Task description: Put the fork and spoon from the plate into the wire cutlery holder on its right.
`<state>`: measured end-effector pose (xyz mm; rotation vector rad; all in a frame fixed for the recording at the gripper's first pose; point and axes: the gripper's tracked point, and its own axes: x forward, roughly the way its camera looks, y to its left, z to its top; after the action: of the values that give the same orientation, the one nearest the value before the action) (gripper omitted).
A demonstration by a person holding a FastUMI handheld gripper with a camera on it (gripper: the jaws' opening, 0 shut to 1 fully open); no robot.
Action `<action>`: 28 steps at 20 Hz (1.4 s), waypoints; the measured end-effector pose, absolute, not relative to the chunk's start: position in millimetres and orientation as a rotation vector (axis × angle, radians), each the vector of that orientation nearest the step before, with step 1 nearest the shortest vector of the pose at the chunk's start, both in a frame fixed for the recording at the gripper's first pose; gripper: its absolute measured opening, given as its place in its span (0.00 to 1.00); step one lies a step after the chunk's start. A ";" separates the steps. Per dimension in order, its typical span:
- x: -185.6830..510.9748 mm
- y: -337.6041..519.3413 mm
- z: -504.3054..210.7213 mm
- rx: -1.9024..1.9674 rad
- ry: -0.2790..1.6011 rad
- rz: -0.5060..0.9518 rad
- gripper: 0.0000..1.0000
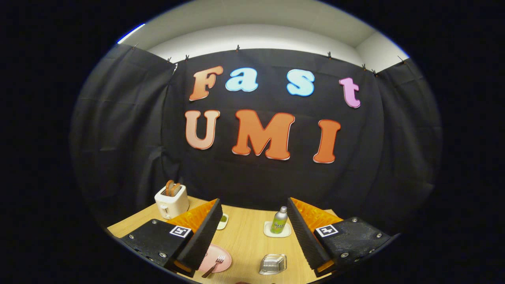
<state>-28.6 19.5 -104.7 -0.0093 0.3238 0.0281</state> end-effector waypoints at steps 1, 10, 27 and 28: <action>-25.5 26.2 -115.5 0.002 0.360 0.041 0.99; -27.4 85.1 -199.4 0.012 0.623 0.134 0.98; -96.1 139.0 -361.0 0.032 1.235 0.177 0.90; -100.5 139.7 -369.2 0.036 1.270 0.167 0.86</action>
<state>-100.5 139.7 -369.2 0.0356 1.2699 0.1670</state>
